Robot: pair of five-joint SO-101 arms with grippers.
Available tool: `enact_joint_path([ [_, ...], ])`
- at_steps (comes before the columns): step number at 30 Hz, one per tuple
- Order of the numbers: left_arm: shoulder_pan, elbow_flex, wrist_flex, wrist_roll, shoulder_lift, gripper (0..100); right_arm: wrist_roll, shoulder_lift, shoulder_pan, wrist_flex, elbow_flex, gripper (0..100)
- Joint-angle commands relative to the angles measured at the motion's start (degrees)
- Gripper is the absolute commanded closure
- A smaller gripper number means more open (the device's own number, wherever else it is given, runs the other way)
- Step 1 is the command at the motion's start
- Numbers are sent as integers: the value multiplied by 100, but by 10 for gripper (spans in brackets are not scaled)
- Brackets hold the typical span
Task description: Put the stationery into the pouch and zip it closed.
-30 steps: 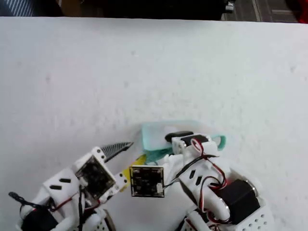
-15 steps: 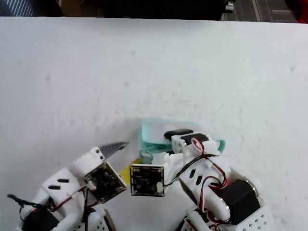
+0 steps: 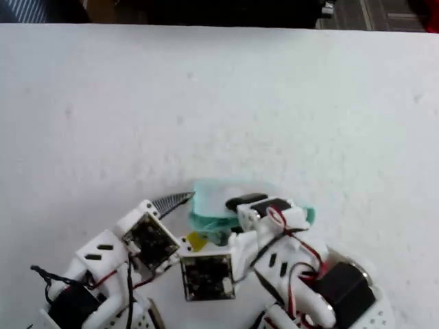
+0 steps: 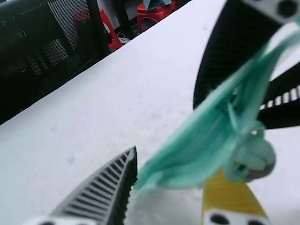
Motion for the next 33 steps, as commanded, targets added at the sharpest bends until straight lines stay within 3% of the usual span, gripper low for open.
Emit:
enact_joint_path([
  [1,75,-334,-176,290,4,766,-26,-84,-57,145,-721,981],
  [7,523,-738,-273,343,4,769,-580,-48,-611,207,-1705,982],
  [12,848,-993,-281,343,4,771,-633,-13,-989,840,-2268,982],
  [27,813,-1486,-176,343,4,766,-615,13,-1815,1209,-2831,982],
  [33,857,-1459,-220,378,4,766,-369,13,-2484,1253,-2813,982],
])
